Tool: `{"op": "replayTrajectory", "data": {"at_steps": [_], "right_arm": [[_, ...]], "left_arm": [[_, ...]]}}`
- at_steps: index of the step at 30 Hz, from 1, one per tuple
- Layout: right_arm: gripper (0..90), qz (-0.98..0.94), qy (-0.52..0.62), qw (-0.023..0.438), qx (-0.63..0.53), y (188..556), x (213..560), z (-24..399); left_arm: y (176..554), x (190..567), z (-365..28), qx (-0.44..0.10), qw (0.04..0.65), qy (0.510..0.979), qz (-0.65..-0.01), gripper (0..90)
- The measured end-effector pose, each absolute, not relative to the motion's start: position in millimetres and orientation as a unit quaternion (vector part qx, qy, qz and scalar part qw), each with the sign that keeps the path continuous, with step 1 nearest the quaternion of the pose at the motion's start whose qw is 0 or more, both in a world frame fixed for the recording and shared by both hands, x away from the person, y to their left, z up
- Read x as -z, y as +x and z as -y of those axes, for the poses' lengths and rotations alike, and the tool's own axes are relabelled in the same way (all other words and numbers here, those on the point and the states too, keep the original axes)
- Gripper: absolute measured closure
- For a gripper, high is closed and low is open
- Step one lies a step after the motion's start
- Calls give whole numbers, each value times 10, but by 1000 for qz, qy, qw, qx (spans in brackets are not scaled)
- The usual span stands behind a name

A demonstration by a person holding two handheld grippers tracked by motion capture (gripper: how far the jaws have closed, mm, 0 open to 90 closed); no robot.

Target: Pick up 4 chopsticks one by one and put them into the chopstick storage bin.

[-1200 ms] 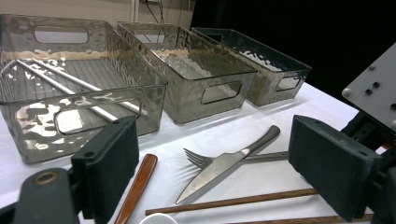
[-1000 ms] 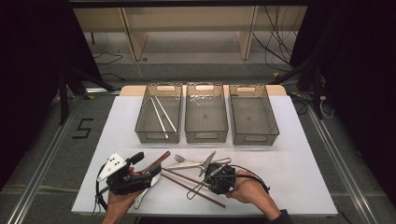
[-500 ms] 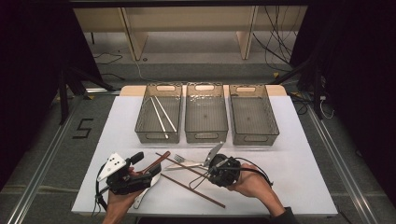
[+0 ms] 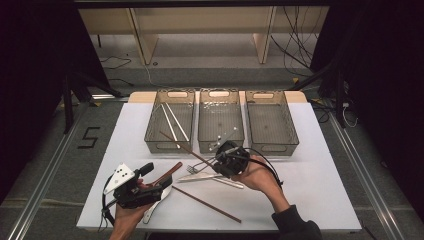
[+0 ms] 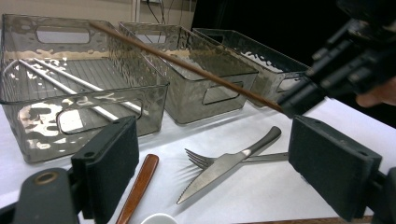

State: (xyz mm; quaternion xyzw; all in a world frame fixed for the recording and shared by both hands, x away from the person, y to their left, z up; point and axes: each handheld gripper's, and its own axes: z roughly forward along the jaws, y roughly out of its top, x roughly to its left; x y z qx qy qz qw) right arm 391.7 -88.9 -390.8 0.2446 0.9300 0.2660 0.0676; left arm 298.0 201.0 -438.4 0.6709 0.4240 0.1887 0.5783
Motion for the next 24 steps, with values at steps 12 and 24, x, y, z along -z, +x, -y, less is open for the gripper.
{"op": "replayTrajectory", "data": {"at_steps": [12, 24], "right_arm": [[847, -911, 276, 93, -290, 4295, 3771, 656], [847, -902, 297, 101, -298, 4507, 3711, 486]], "left_arm": [[2979, 4383, -2013, -188, 580, 670, -424, 160], [2978, 4382, -2018, -188, 580, 671, -423, 160]]}}
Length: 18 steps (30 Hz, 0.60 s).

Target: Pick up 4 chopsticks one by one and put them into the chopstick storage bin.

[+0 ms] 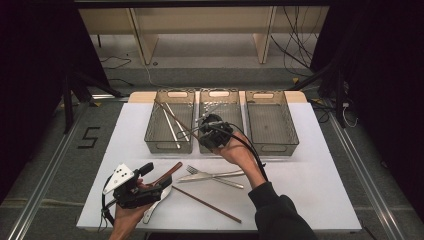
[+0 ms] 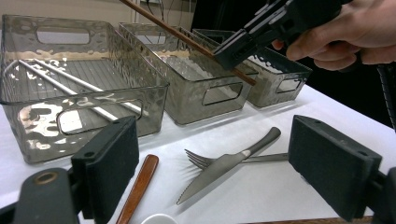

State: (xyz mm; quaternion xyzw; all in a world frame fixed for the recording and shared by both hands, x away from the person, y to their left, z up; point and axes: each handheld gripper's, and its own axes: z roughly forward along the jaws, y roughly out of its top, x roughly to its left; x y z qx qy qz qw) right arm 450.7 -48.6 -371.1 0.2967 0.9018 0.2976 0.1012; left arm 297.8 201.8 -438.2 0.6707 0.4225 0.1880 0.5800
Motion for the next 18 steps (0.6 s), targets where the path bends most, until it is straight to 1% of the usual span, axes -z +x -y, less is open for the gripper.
{"op": "replayTrajectory", "data": {"at_steps": [18], "right_arm": [[847, -888, 323, 103, -310, 4690, 3707, 369]], "left_arm": [[2978, 4381, -2013, -187, 581, 669, -423, 160]]}}
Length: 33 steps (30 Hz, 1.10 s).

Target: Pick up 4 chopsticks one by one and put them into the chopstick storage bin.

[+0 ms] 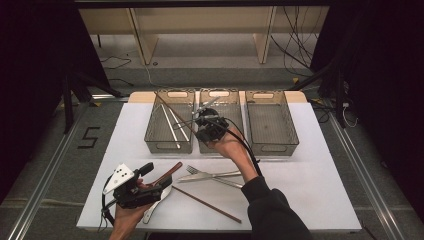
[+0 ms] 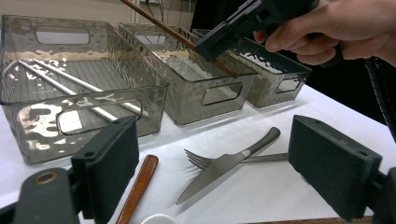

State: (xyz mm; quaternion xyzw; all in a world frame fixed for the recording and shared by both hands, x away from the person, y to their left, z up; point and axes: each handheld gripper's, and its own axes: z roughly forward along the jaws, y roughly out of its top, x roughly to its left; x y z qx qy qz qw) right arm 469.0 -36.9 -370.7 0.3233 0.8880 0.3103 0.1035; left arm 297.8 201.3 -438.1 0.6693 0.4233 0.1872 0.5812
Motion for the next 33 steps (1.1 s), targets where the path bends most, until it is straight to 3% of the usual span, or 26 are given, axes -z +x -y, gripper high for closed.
{"op": "replayTrajectory", "data": {"at_steps": [33], "right_arm": [[846, -859, 383, 89, -329, 5051, 3712, -20]], "left_arm": [[2978, 4378, -2018, -187, 583, 669, -421, 160]]}}
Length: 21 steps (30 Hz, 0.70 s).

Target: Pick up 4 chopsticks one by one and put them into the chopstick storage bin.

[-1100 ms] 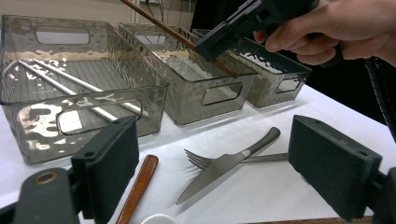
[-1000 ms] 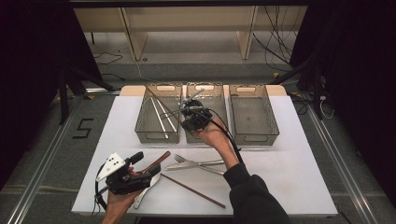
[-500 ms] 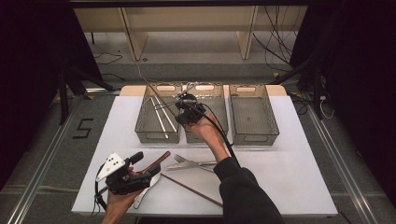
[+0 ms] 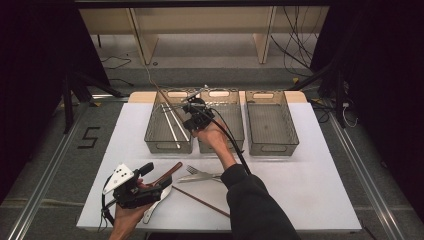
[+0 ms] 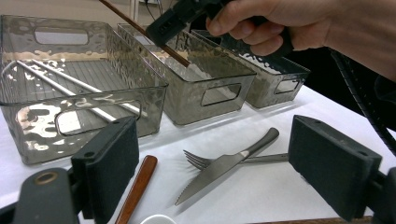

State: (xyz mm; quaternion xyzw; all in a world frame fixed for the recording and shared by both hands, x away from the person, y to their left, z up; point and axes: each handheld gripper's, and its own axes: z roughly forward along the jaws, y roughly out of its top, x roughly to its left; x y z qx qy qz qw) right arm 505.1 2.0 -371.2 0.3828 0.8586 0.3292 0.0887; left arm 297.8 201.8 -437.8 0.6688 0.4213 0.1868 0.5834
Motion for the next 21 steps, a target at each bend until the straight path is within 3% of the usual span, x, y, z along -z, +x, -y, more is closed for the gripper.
{"op": "replayTrajectory", "data": {"at_steps": [21], "right_arm": [[845, -844, 420, 72, -325, 5183, 3832, -131]], "left_arm": [[2974, 4376, -2016, -184, 585, 668, -421, 160]]}}
